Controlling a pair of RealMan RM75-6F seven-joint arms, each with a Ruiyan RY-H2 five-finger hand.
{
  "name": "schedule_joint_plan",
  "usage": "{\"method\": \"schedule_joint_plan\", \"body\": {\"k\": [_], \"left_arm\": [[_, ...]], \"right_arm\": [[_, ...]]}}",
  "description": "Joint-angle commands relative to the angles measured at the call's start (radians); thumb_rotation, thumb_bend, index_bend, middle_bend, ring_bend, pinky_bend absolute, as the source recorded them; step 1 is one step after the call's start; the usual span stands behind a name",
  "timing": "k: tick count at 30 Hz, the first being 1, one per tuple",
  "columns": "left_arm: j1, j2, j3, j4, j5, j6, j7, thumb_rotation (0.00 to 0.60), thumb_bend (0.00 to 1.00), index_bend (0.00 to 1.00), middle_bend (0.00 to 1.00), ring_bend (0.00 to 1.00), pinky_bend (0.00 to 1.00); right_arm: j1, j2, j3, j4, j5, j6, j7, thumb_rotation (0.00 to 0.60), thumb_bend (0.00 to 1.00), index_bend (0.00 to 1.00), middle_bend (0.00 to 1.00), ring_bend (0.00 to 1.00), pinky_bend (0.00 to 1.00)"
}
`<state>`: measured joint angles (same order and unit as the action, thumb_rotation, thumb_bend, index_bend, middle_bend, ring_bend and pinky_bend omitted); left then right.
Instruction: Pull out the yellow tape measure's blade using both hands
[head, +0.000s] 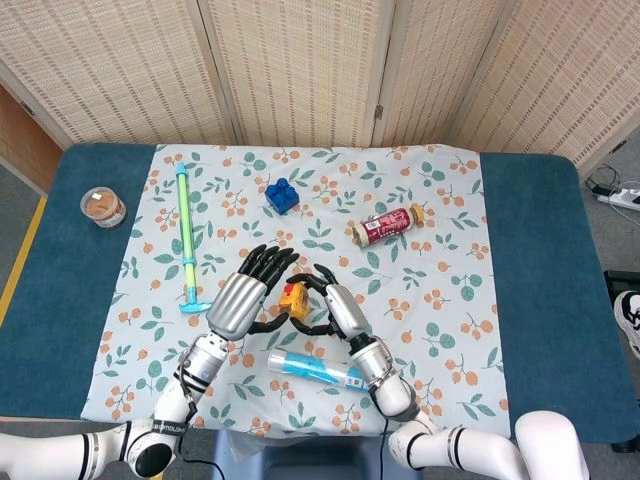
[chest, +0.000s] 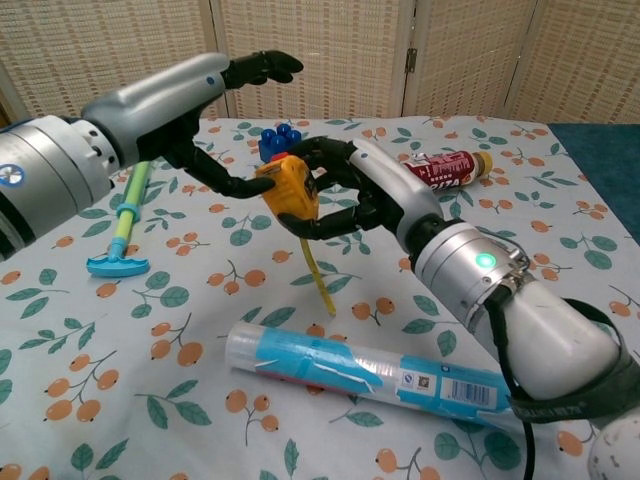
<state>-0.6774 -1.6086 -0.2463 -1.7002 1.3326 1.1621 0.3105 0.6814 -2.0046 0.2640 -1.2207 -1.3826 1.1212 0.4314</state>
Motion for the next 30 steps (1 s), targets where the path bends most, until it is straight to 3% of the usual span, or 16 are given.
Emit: {"method": "schedule_joint_plan", "body": {"k": [1,6,20,30], "left_arm": [[-0.001,0.0,0.001,0.001,-0.002,0.003,-0.001,0.6,0.32,0.08,0.11,0.07,0.0],[-0.002,0.003,0.006,0.005,-0.006,0.003,-0.007,0.6,0.35,0.09,0.11,0.07,0.0],[0.004,0.011,0.021,0.019,0.009,0.018,-0.053,0.6,0.6,0.1,0.11,0.06,0.0],[0.015,0.026,0.029,0.023,0.023,0.039,-0.069,0.6,0.68,0.12,0.11,0.06,0.0]], "right_arm": [[-0.001,0.003,-0.003,-0.005,0.001,-0.005,-0.007,0.6,0.36,0.52,0.5,0.35,0.04],[0.0,0.005,-0.005,-0.015,0.005,-0.013,-0.02,0.6,0.36,0.52,0.5,0.35,0.04],[0.003,0.0,-0.005,-0.031,0.03,-0.039,-0.084,0.6,0.36,0.52,0.5,0.35,0.04],[0.002,0.001,0.001,-0.034,0.038,-0.043,-0.102,0.6,0.36,0.52,0.5,0.35,0.04]]}}
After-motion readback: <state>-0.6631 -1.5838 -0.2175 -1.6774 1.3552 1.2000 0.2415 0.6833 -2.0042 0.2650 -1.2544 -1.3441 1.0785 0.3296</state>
